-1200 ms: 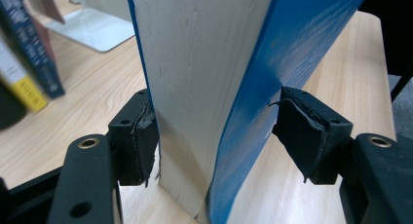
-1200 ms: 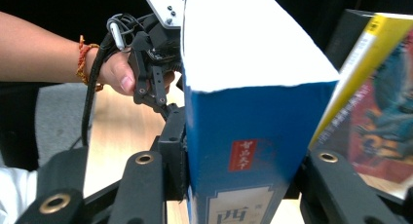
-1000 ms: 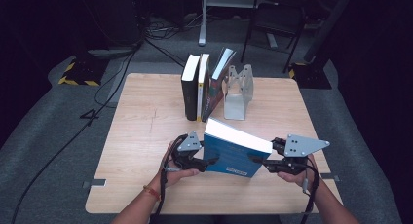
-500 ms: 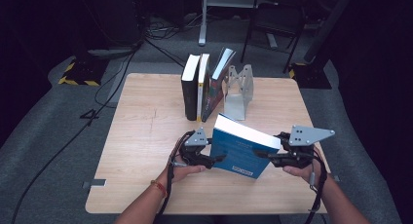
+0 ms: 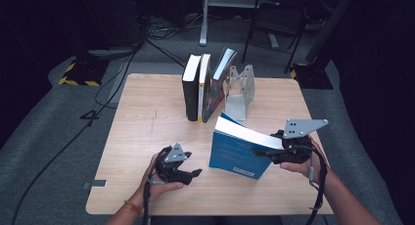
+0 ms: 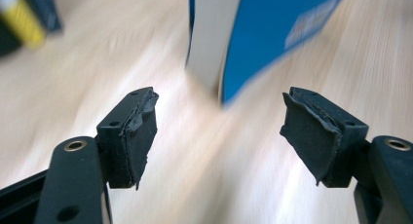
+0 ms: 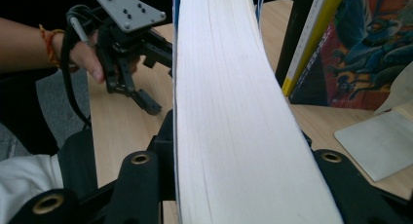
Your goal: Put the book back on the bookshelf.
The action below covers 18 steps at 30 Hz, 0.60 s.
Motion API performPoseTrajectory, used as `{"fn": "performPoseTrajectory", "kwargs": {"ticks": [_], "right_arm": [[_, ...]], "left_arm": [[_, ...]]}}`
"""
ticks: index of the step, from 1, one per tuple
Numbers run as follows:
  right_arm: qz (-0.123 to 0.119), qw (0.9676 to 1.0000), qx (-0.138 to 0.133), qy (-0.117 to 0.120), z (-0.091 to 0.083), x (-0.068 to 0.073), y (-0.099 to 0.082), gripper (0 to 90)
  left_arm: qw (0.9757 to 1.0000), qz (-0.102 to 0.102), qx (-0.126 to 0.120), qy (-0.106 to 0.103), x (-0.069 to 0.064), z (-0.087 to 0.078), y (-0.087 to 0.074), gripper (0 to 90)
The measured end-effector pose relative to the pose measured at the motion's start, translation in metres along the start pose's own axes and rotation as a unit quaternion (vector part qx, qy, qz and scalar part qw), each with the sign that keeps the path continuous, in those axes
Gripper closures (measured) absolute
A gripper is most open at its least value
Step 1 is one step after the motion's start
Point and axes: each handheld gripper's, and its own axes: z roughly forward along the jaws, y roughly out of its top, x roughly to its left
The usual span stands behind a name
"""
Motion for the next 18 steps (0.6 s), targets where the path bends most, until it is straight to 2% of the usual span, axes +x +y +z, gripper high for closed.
{"fn": "performPoseTrajectory", "kwargs": {"ticks": [2, 4, 6, 8, 10, 11, 13, 16, 17, 18], "right_arm": [[0.003, 0.9999, 0.012, 0.005, 0.003, 0.000, 0.002, 55.8], [0.005, 0.9999, 0.012, 0.007, 0.007, 0.001, 0.002, 55.7], [-0.002, 0.9999, 0.009, 0.010, 0.010, 0.003, 0.002, 57.0], [-0.007, 0.9999, 0.007, 0.007, 0.009, 0.006, 0.002, 58.3], [-0.007, 0.9999, 0.007, 0.004, 0.009, 0.007, 0.002, 58.6], [-0.004, 1.0000, 0.007, -0.001, 0.009, 0.008, 0.002, 58.9], [-0.001, 0.9999, 0.003, -0.013, 0.008, 0.008, 0.002, 59.4], [0.001, 0.9998, 0.001, -0.019, 0.008, 0.008, 0.002, 59.8], [0.000, 0.9997, 0.003, -0.023, 0.008, 0.008, 0.002, 60.0], [-0.002, 0.9996, 0.005, -0.029, 0.007, 0.009, 0.002, 60.1]], "left_arm": [[0.9996, 0.006, 0.024, 0.015, -0.001, -0.006, -0.013, 26.4], [0.9988, 0.005, 0.038, 0.031, -0.001, -0.010, -0.022, 26.4], [0.9988, -0.007, 0.035, 0.033, 0.001, -0.016, -0.029, 26.2], [0.9990, -0.014, 0.030, 0.030, 0.006, -0.021, -0.037, 25.6], [0.9986, -0.017, 0.033, 0.036, 0.009, -0.021, -0.039, 25.4], [0.9979, -0.029, 0.035, 0.045, 0.013, -0.020, -0.043, 25.4], [0.9969, -0.039, 0.027, 0.062, 0.017, -0.021, -0.045, 25.6], [0.9963, -0.049, 0.028, 0.065, 0.021, -0.020, -0.046, 25.3], [0.9954, -0.060, 0.038, 0.065, 0.024, -0.017, -0.049, 25.3], [0.9949, -0.059, 0.044, 0.069, 0.024, -0.014, -0.050, 25.2]]}}
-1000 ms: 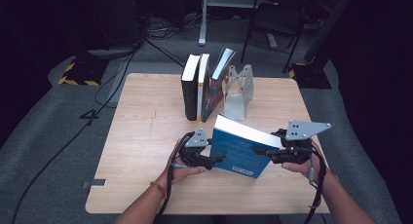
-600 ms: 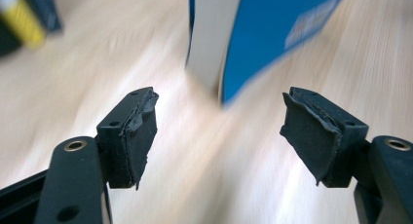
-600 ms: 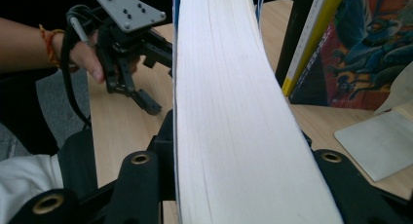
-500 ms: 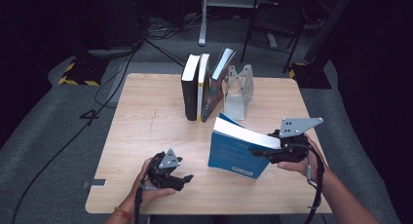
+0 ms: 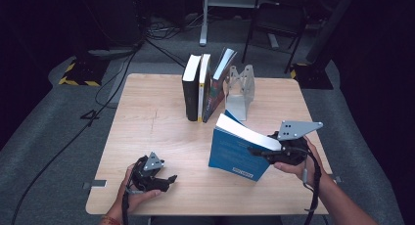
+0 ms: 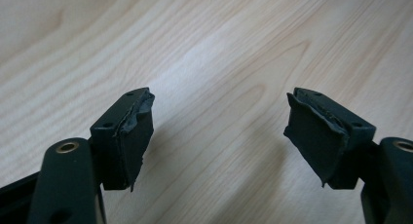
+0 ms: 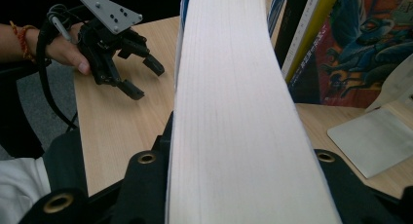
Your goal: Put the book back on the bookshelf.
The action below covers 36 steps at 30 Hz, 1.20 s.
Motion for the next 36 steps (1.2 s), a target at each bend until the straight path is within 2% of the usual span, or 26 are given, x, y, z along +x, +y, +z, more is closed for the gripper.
{"fn": "performPoseTrajectory", "kwargs": {"ticks": [3, 7, 13, 16, 18, 25, 36], "right_arm": [[0.004, 1.0000, 0.002, -0.003, -0.001, 0.000, 0.000, 60.4], [0.011, 0.9999, 0.002, -0.012, -0.003, 0.000, 0.001, 60.5], [0.013, 0.9995, 0.007, -0.028, -0.011, 0.000, 0.006, 60.6], [0.016, 0.9992, 0.008, -0.035, -0.015, 0.000, 0.009, 60.6], [0.017, 0.9990, 0.010, -0.040, -0.018, 0.000, 0.011, 60.6], [0.021, 0.9978, 0.023, -0.059, -0.025, -0.003, 0.018, 60.8], [0.038, 0.9943, 0.031, -0.095, -0.036, -0.018, 0.034, 60.8]], "left_arm": [[0.9998, 0.012, 0.002, 0.012, -0.002, 0.001, 0.000, 24.3], [0.9997, 0.022, -0.009, 0.004, 0.000, 0.002, -0.003, 21.6], [0.9996, 0.027, -0.010, 0.002, 0.002, 0.002, -0.003, 21.3], [0.9996, 0.026, -0.008, 0.008, 0.001, 0.002, -0.003, 21.2], [0.9998, 0.016, -0.007, 0.013, 0.001, 0.003, -0.003, 18.1], [0.9998, 0.014, -0.006, 0.014, 0.001, 0.003, -0.003, 17.0], [0.9998, 0.014, -0.006, 0.011, 0.002, 0.003, -0.002, 16.6]]}}
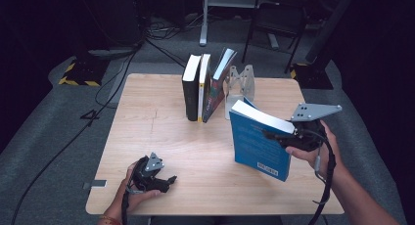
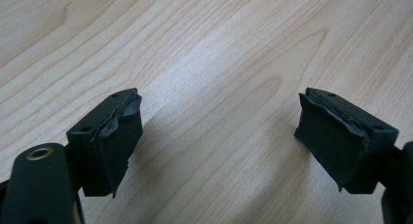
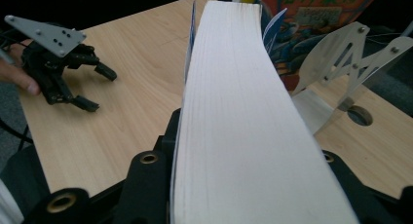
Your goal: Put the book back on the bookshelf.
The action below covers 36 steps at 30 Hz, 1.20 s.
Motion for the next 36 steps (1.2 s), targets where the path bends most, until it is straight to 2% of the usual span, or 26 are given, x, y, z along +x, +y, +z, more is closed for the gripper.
{"fn": "performPoseTrajectory", "kwargs": {"ticks": [6, 16, 36], "right_arm": [[0.012, 0.9996, -0.004, -0.026, 0.000, -0.014, 0.011, 60.8], [0.032, 0.9973, -0.008, -0.066, 0.011, -0.037, 0.026, 60.8], [0.071, 0.9921, -0.009, -0.103, 0.052, -0.061, 0.055, 60.7]], "left_arm": [[1.0000, 0.000, 0.000, 0.001, 0.000, 0.000, 0.000, 16.0], [1.0000, 0.002, 0.001, 0.000, 0.001, 0.000, 0.000, 15.8], [1.0000, -0.002, 0.001, 0.003, 0.000, 0.000, 0.000, 15.8]]}}
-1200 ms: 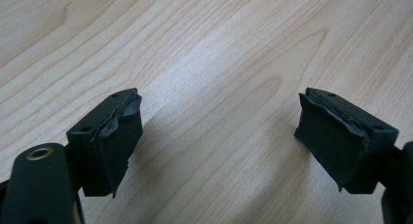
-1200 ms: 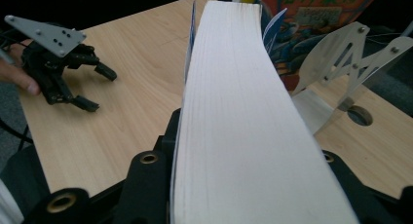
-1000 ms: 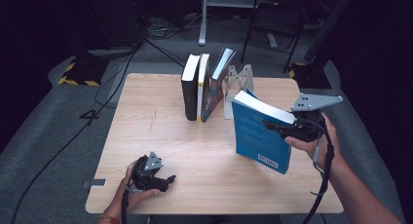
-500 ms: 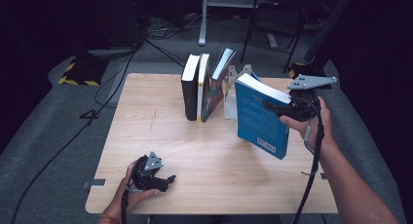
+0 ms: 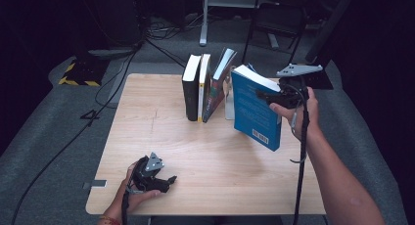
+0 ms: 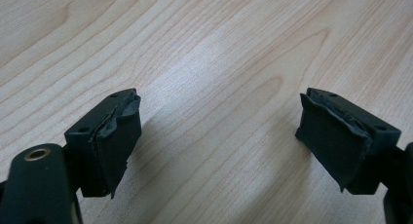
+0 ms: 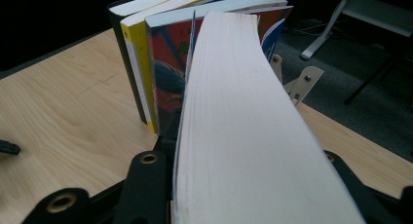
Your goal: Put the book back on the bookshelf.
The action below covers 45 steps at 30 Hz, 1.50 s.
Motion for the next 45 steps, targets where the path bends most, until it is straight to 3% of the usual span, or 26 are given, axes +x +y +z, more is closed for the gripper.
{"fn": "performPoseTrajectory", "kwargs": {"ticks": [15, 26, 32, 45], "right_arm": [[0.040, 0.9984, -0.008, -0.039, 0.032, -0.016, 0.019, 60.8], [0.068, 0.9950, -0.012, -0.072, 0.058, -0.029, 0.026, 60.8], [0.087, 0.9934, -0.015, -0.073, 0.077, -0.035, 0.026, 60.7], [0.097, 0.9898, -0.029, -0.100, 0.105, -0.042, 0.031, 60.5]], "left_arm": [[1.0000, 0.001, 0.000, 0.000, 0.000, 0.000, 0.000, 15.8], [1.0000, -0.001, 0.000, 0.000, -0.001, 0.000, 0.000, 15.8], [1.0000, -0.005, 0.000, 0.006, -0.002, -0.001, -0.001, 16.3], [1.0000, -0.006, 0.000, 0.007, -0.001, -0.001, -0.001, 16.8]]}}
